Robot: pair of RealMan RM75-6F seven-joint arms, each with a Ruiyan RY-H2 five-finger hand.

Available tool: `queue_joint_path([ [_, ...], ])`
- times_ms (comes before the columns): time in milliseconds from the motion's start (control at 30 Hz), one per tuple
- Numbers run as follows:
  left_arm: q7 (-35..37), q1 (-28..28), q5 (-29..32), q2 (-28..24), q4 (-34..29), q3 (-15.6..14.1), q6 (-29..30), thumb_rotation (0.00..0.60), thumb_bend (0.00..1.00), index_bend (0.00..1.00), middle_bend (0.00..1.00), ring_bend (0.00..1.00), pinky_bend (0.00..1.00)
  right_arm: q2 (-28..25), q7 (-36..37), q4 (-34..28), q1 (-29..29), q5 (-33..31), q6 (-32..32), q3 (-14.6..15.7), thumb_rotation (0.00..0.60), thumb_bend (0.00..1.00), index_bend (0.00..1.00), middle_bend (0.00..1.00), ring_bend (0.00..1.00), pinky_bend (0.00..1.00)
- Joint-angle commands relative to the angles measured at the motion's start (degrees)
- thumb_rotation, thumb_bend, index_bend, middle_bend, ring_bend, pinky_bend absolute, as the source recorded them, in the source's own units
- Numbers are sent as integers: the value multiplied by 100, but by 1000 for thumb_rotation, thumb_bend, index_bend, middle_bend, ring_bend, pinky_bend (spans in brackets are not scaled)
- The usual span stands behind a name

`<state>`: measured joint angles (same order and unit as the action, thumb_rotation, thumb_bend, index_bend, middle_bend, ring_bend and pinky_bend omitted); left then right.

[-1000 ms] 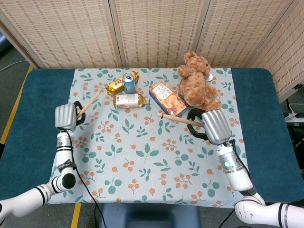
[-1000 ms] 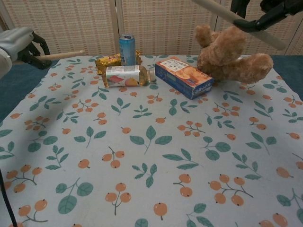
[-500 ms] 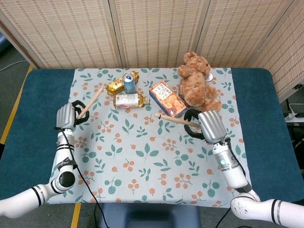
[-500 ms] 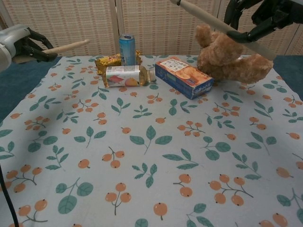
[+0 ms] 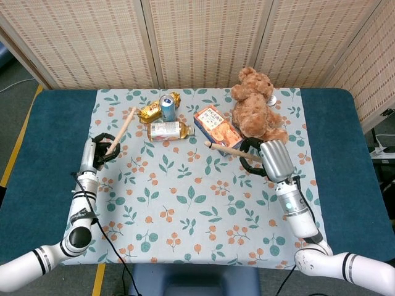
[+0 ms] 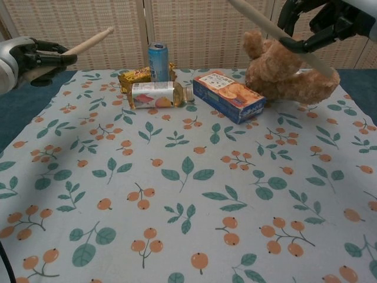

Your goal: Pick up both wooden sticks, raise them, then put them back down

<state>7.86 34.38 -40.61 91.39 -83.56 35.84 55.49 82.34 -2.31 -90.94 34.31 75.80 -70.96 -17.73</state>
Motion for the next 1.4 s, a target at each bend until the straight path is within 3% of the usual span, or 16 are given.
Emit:
queue_joint_path([
  [33,523,-33,-591,319,275,-60,284,600,424,663,840,955,1000,132,395,180,39,128,40,56,600,436,707,606,927,1000],
  [400,1886,-40,-1973,847,768,-336,1078,600,429,663,840,955,1000,632,744,860,400,142,285,-41,600,436,708,608,927,1000],
  [933,3082,-103,-2870,894,847,-883,1178,600,429,663,846,955,1000,1405,643,1586,1118,-275,655,-490,600,436,710,608,927,1000],
  [1400,3881,-100,-3527,795,758,-1292,1265,600,429,663,846,955,1000,1890,30,1968,1567,-632,686,-702,600,436,710,609,927,1000],
])
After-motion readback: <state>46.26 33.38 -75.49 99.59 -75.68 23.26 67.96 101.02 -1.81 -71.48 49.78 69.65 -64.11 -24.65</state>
